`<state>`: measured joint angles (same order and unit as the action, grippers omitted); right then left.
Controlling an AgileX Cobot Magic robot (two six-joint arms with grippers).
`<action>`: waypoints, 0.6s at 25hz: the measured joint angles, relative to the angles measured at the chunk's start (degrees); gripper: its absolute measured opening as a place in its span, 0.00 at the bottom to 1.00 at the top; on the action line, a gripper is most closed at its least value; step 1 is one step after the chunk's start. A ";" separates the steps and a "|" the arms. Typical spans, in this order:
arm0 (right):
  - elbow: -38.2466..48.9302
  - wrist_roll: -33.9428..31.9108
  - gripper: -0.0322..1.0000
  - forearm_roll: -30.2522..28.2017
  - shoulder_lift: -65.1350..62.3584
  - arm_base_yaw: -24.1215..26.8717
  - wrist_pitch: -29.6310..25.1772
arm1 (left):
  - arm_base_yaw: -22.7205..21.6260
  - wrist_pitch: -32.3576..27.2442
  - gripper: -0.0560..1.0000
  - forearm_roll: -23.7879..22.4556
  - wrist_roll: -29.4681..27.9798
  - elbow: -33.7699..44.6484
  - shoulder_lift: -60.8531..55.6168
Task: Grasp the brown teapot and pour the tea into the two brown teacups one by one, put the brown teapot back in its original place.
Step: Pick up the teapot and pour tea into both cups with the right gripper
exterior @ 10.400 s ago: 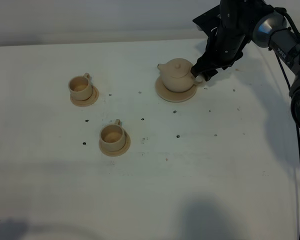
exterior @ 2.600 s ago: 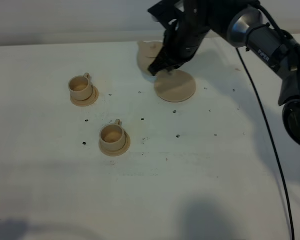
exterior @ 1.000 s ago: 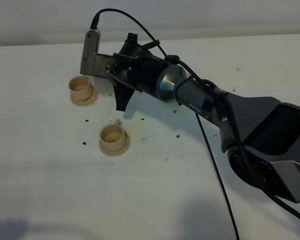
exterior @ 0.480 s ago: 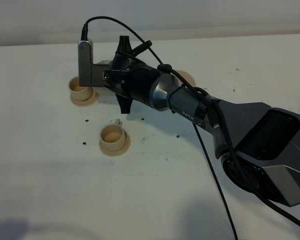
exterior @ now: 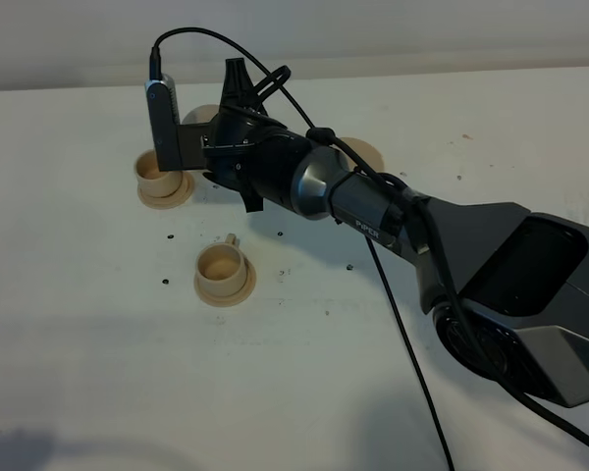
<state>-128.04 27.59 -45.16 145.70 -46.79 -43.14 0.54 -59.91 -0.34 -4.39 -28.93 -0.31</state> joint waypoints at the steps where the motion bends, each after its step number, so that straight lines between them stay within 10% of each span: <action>1: 0.00 0.00 0.15 -0.57 0.00 -0.22 0.00 | 0.00 0.00 0.50 0.00 0.00 0.00 0.00; 15: 0.00 0.21 0.15 -4.93 0.00 -1.94 0.42 | 0.00 0.00 0.50 0.00 0.00 0.00 0.00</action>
<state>-128.04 27.79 -50.09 145.70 -48.74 -42.73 0.54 -59.91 -0.34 -4.39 -28.93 -0.31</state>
